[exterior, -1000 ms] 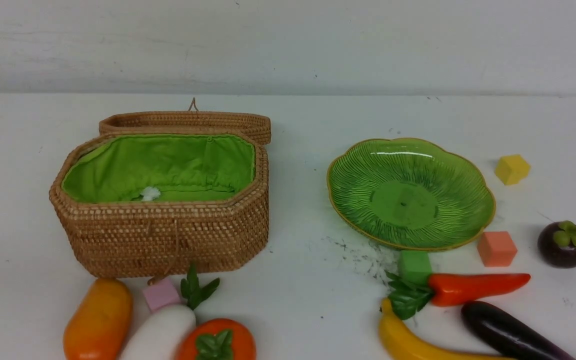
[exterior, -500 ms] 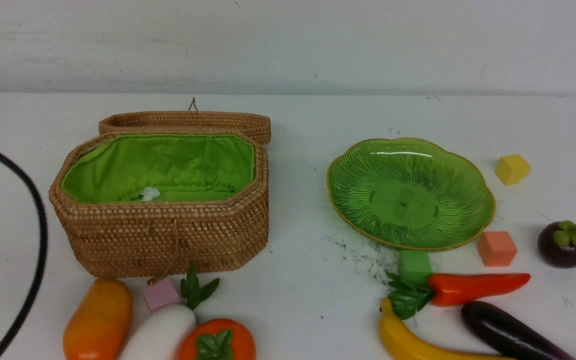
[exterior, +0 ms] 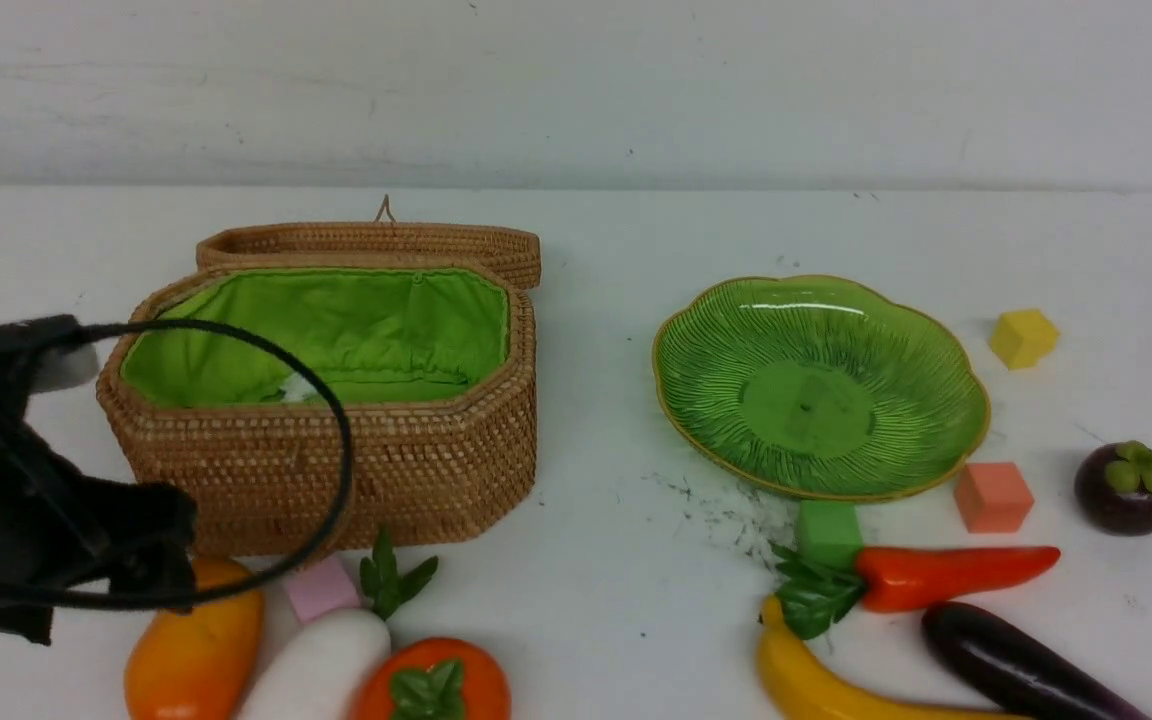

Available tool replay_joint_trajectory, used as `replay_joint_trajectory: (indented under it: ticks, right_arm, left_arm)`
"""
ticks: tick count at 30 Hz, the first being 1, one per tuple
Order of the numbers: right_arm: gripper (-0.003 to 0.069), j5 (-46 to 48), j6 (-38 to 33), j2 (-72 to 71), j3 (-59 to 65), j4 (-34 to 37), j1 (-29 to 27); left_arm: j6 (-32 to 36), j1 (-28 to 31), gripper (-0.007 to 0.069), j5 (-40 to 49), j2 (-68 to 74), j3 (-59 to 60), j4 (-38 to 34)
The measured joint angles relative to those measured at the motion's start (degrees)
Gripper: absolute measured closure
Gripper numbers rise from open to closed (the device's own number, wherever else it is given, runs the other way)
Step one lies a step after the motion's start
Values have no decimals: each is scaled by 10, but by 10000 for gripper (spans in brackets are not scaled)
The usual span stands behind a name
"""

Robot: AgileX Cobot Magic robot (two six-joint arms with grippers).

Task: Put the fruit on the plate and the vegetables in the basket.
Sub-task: Grab the mango with your left arm and place it on the right plate

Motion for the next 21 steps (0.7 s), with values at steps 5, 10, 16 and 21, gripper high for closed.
replay_joint_trajectory:
  ticks: [5, 10, 16, 21]
  right_arm:
    - [414, 0, 0, 0, 0, 0, 0]
    - [414, 0, 0, 0, 0, 0, 0]
    - [414, 0, 0, 0, 0, 0, 0]
    - [414, 0, 0, 0, 0, 0, 0]
  left_arm:
    - [-8, -58, -46, -17, 62, -6, 91]
    - [-88, -78, -46, -56, 111, -12, 157]
    - [-124, -78, -40, -79, 159, -12, 173]
    - [-132, -78, -8, -97, 178, -12, 171]
